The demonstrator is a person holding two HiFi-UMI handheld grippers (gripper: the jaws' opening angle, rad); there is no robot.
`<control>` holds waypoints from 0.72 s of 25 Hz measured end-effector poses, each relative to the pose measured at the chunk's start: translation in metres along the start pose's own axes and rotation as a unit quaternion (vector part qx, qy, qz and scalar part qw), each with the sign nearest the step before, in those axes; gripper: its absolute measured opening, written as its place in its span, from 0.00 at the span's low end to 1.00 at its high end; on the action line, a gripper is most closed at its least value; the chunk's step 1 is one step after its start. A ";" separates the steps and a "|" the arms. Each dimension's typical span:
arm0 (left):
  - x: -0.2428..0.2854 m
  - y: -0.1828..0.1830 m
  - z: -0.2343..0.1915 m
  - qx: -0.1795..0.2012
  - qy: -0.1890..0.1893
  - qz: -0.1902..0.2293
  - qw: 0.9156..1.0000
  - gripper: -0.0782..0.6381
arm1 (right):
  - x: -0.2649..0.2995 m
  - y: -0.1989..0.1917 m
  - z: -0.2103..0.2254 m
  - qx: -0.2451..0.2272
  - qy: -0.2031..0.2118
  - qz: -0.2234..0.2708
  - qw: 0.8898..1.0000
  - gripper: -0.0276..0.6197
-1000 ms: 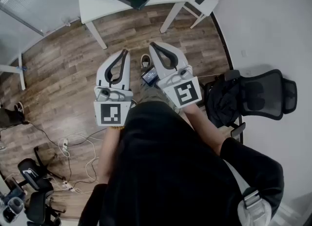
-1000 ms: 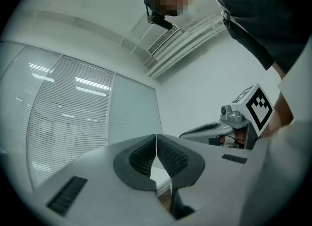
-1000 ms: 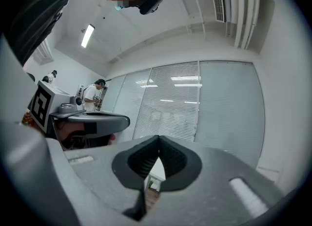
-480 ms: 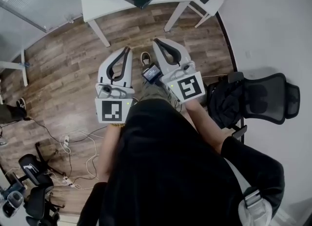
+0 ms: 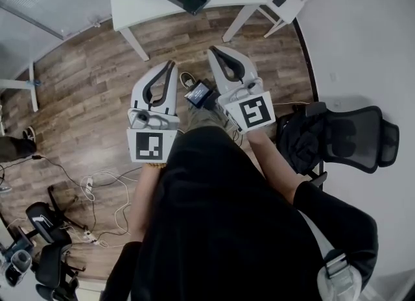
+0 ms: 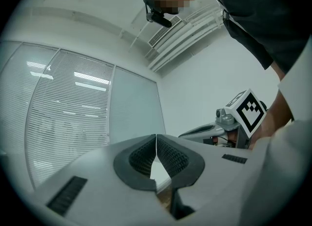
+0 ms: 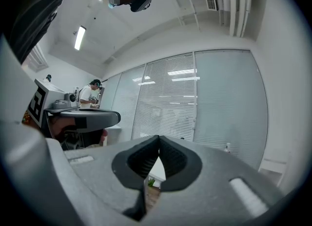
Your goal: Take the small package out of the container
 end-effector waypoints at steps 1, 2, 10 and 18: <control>0.005 -0.001 -0.005 -0.002 0.002 0.001 1.000 0.11 | 0.006 -0.001 0.003 0.001 0.001 -0.002 1.000 0.04; 0.009 -0.002 -0.009 -0.006 0.004 0.003 1.000 0.11 | 0.012 -0.001 0.005 0.003 0.003 -0.005 1.000 0.04; 0.050 -0.021 -0.034 -0.020 0.007 -0.024 0.999 0.11 | 0.051 -0.013 0.040 0.011 0.008 -0.019 1.000 0.04; 0.099 -0.033 -0.057 -0.025 0.010 -0.034 0.999 0.11 | 0.094 -0.027 0.083 0.013 0.016 -0.028 0.999 0.04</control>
Point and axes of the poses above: the fingertips, and each gripper's own axes: x forward along the fingers, z to its right, y out of its top, the point moved 1 cm from there along -x, backward along the fingers, and after that the axes turned 5 degrees about z, right-handed, at the moved point
